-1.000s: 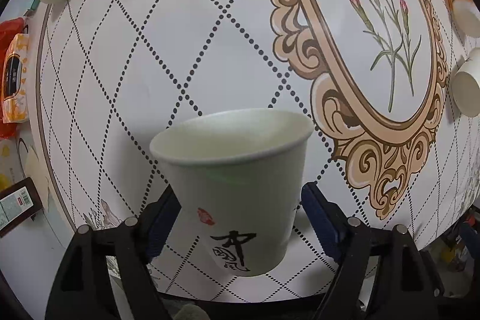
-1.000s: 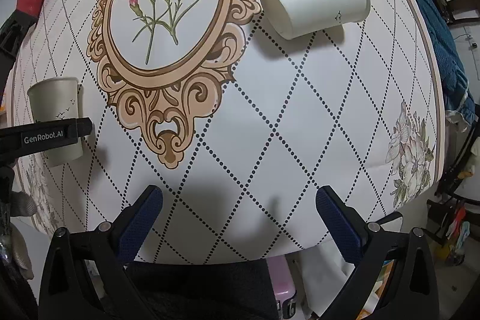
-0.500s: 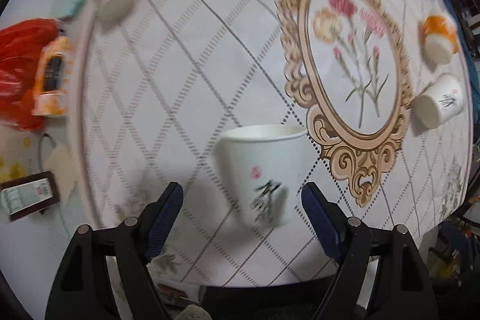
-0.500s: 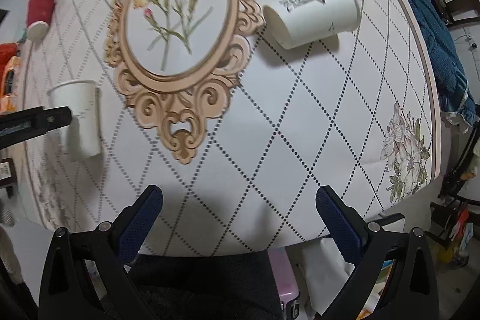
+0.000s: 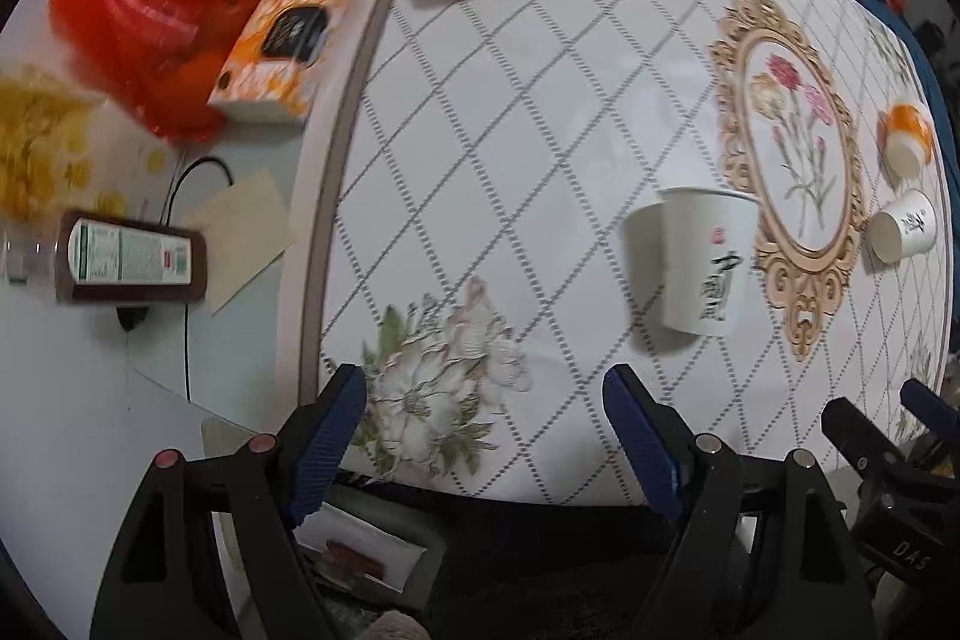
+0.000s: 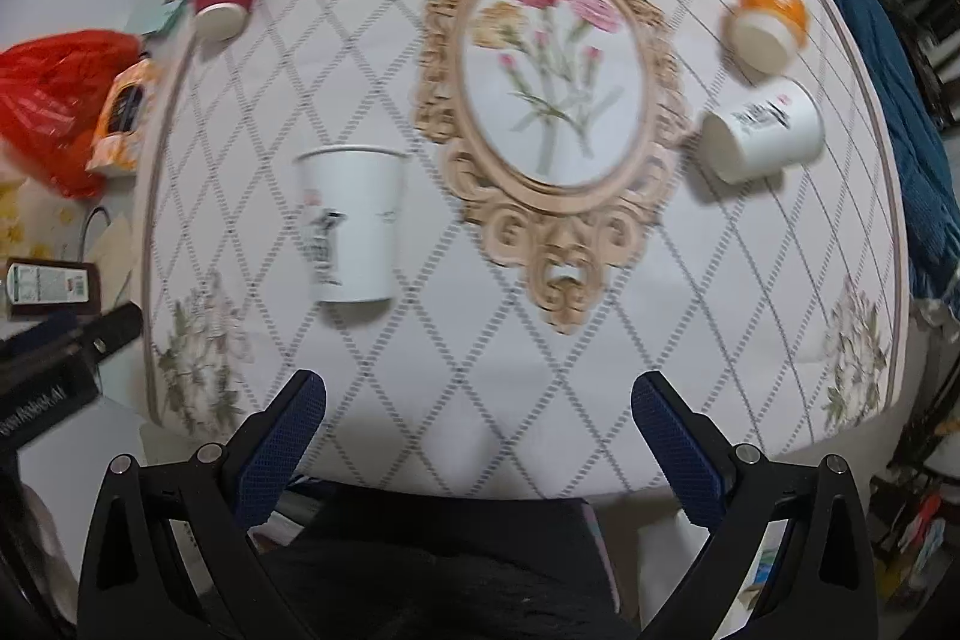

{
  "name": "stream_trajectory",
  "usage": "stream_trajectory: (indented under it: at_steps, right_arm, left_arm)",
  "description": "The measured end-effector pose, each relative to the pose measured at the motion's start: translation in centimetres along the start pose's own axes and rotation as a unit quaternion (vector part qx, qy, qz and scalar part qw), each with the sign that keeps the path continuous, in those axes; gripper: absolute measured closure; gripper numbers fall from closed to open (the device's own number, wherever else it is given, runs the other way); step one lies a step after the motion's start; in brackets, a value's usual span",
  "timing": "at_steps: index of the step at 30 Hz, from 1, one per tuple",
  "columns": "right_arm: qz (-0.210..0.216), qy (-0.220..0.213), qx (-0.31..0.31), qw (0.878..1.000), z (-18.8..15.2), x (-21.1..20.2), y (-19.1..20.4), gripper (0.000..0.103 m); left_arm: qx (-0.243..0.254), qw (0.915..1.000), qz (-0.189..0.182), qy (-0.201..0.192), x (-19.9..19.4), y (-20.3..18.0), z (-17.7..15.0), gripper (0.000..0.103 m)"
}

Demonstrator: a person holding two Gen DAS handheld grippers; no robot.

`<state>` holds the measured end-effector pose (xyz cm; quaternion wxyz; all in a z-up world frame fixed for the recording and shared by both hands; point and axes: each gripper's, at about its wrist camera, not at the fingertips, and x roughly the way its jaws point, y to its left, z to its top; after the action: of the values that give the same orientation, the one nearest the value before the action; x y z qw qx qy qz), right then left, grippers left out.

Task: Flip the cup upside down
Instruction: 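Lower the white cup upright onto the tablecloth and open the left gripper, then roll the right gripper and grasp the white cup's body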

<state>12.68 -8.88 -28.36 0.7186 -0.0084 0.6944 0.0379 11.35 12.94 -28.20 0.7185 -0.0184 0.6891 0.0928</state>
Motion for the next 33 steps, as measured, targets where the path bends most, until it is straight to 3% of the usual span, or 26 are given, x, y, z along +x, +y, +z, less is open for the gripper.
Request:
stream_trajectory:
  at_steps: [9, 10, 11, 13, 14, 16, 17, 18, 20, 21, 22, 23, 24, 26, 27, 28, 29, 31, 32, 33]
  right_arm:
    - [0.01, 0.025, -0.071, 0.997, 1.3, 1.3, 4.9, 0.0]
    - [0.005, 0.027, -0.086, 0.996, 1.6, 1.4, 5.4, 0.0]
    - [-0.004, 0.03, -0.108, 0.994, 2.1, 1.5, 6.0, 0.0]
    - [-0.013, 0.029, -0.151, 0.988, 2.7, 1.5, 6.7, 0.0]
    - [-0.02, 0.024, -0.184, 0.983, 3.1, 1.4, 7.1, 0.0]
    - [-0.047, 0.004, -0.276, 0.96, 3.6, 0.8, 8.4, 0.0]
    - [-0.063, -0.01, -0.335, 0.94, 3.5, 0.6, 9.2, 0.0]
    - [-0.087, -0.025, -0.4, 0.912, 3.3, 0.3, 9.9, 0.0]
    - [-0.149, -0.052, -0.55, 0.82, 1.9, 0.4, 11.4, 0.0]
    - [-0.171, -0.061, -0.598, 0.781, 1.3, 0.6, 11.7, 0.0]
    - [-0.194, -0.07, -0.648, 0.733, 0.7, 1.0, 11.8, 0.0]
    - [-0.226, -0.084, -0.719, 0.652, -0.6, 1.8, 11.8, 0.0]
    - [-0.24, -0.089, -0.755, 0.604, -1.3, 2.3, 11.5, 0.0]
    - [-0.265, -0.103, -0.829, 0.483, -3.2, 3.7, 10.4, 0.0]
    - [-0.271, -0.105, -0.863, 0.414, -4.1, 4.5, 9.5, 0.0]
    - [-0.271, -0.103, -0.884, 0.366, -4.7, 5.2, 8.8, 0.0]
    - [-0.267, -0.098, -0.911, 0.297, -5.5, 6.0, 7.7, 0.0]
    - [-0.265, -0.092, -0.935, 0.216, -6.3, 7.1, 6.5, 0.0]
    - [-0.263, -0.089, -0.947, 0.16, -6.5, 7.8, 5.5, 0.0]
    - [-0.262, -0.088, -0.953, 0.127, -6.5, 8.4, 5.0, 0.001]
  left_arm:
    - [-0.073, 0.997, 0.001, 0.027, 2.6, 3.8, -1.0, 0.022]
    - [-0.086, 0.9959, 0.001, 0.029, 2.9, 4.2, -1.0, 0.02]
    - [-0.097, 0.9949, -0.001, 0.03, 3.1, 4.5, -1.0, 0.011]
    - [-0.118, 0.9927, -0.009, 0.023, 3.3, 5.0, -1.1, 0.01]
    - [-0.124, 0.9921, -0.014, 0.016, 3.3, 5.1, -1.1, 0.01]
    - [-0.135, 0.9907, -0.014, 0.004, 3.4, 5.1, -1.0, 0.009]
    - [-0.138, 0.9904, -0.004, 0.005, 3.7, 5.0, -0.9, 0.009]
    - [-0.141, 0.9899, 0.004, 0.009, 4.1, 4.9, -0.8, 0.009]
    - [-0.153, 0.9881, -0.001, 0.017, 5.1, 4.5, -0.7, 0.009]
    - [-0.157, 0.9875, 0.0, 0.02, 5.3, 4.4, -0.7, 0.009]
    - [-0.159, 0.987, 0.004, 0.024, 5.8, 4.0, -0.7, 0.009]
    - [-0.158, 0.9871, 0.007, 0.027, 6.2, 3.6, -0.7, 0.009]
    - [-0.156, 0.9873, 0.012, 0.029, 6.5, 3.2, -0.8, 0.009]
    - [-0.153, 0.9876, 0.019, 0.032, 7.1, 2.5, -1.0, 0.009]
    - [-0.15, 0.9878, 0.02, 0.036, 7.6, 2.0, -1.1, 0.009]
    - [-0.15, 0.9878, 0.021, 0.038, 7.8, 1.8, -1.2, 0.009]
    - [-0.15, 0.9876, 0.024, 0.041, 8.2, 1.6, -1.2, 0.009]
    - [-0.148, 0.9874, 0.03, 0.047, 8.8, 1.3, -1.4, 0.009]
    - [-0.148, 0.9872, 0.032, 0.05, 9.1, 1.2, -1.4, 0.009]
    - [-0.148, 0.9871, 0.035, 0.052, 9.3, 1.1, -1.6, 0.009]
